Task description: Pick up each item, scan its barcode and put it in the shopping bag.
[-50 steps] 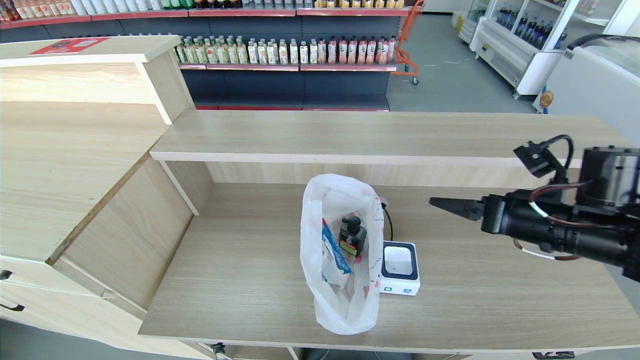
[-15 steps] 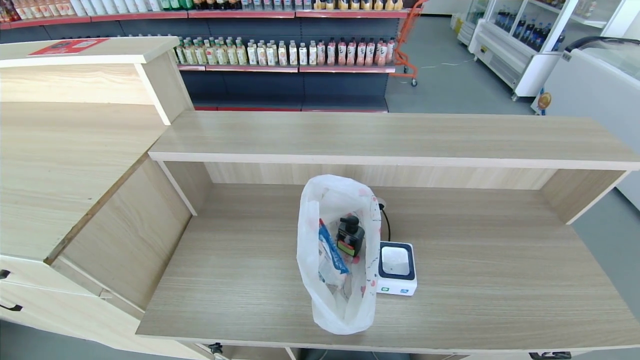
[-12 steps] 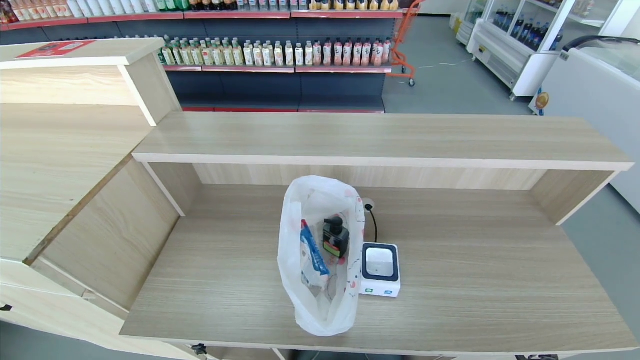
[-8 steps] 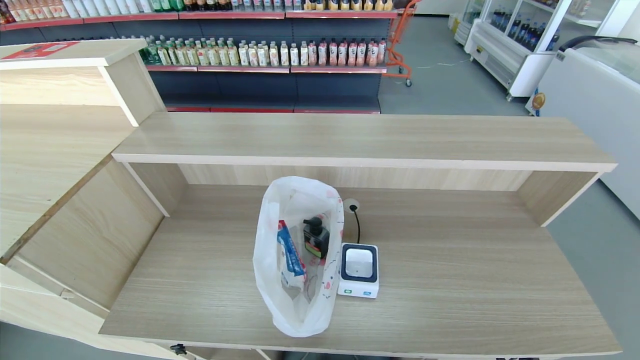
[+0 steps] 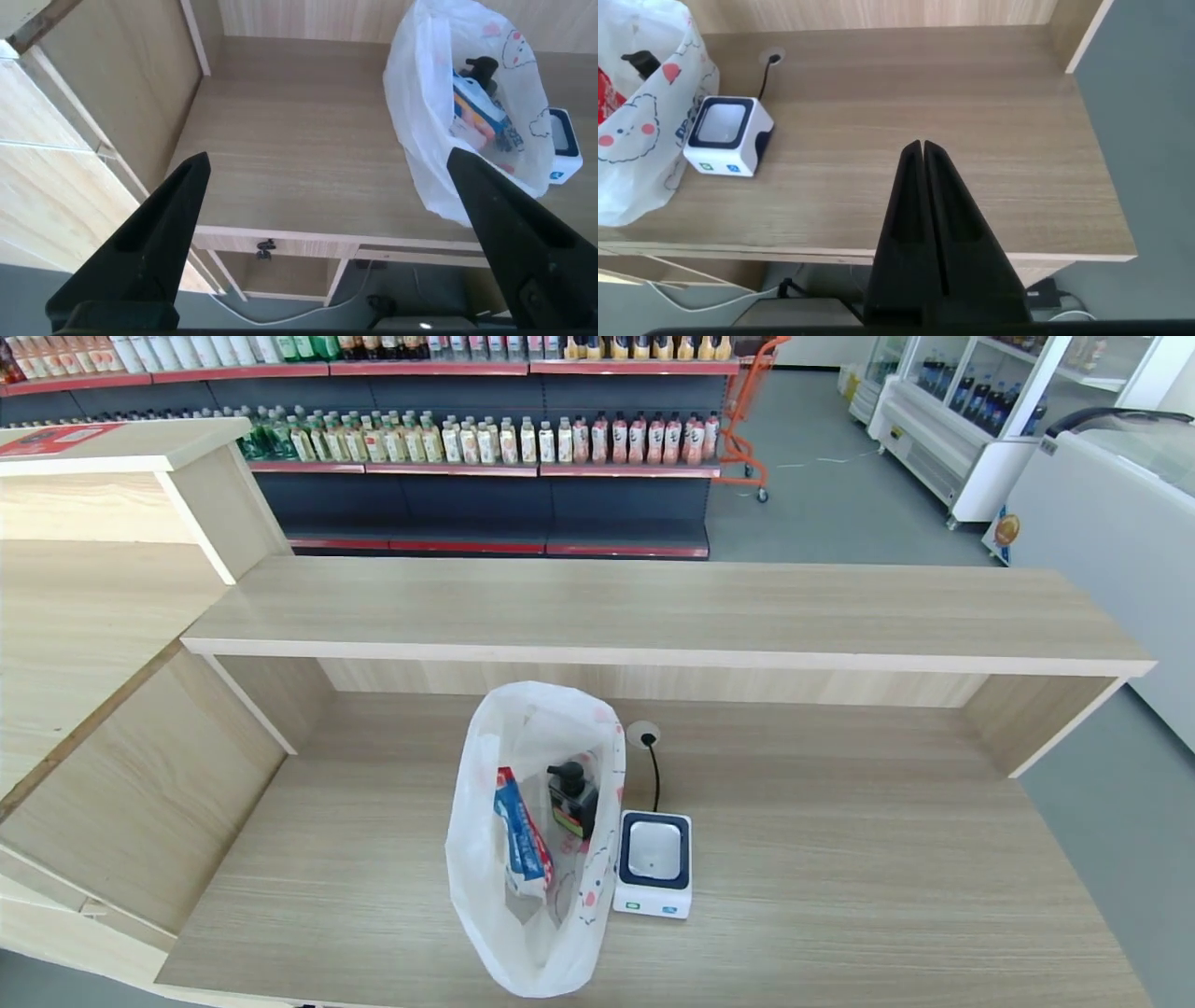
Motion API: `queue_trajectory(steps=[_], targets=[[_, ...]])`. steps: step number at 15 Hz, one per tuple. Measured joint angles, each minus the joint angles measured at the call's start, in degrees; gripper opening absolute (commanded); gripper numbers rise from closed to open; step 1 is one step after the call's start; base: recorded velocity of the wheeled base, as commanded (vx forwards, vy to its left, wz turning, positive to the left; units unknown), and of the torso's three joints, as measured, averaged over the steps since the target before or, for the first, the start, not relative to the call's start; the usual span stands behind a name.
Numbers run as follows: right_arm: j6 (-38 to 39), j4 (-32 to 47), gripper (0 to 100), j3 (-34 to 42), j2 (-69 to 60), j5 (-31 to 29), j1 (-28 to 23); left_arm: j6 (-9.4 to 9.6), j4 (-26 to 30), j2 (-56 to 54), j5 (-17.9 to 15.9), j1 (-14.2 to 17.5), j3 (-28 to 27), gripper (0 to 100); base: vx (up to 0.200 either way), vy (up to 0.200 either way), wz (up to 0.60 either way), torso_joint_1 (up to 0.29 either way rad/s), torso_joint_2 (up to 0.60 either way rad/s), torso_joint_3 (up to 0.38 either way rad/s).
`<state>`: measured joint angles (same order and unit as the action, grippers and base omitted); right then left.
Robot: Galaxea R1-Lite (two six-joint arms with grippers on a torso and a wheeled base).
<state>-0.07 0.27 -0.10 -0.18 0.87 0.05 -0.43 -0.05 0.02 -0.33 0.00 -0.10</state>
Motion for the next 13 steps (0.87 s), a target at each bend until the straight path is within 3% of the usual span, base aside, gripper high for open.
queue_trajectory(steps=[13], targets=[[-0.04,0.00,0,0.00,0.07,0.00,0.11,0.10,-0.02,-0.02,0.00,0.07,0.00,100,0.000,0.000,0.00,0.000,0.00,0.000]])
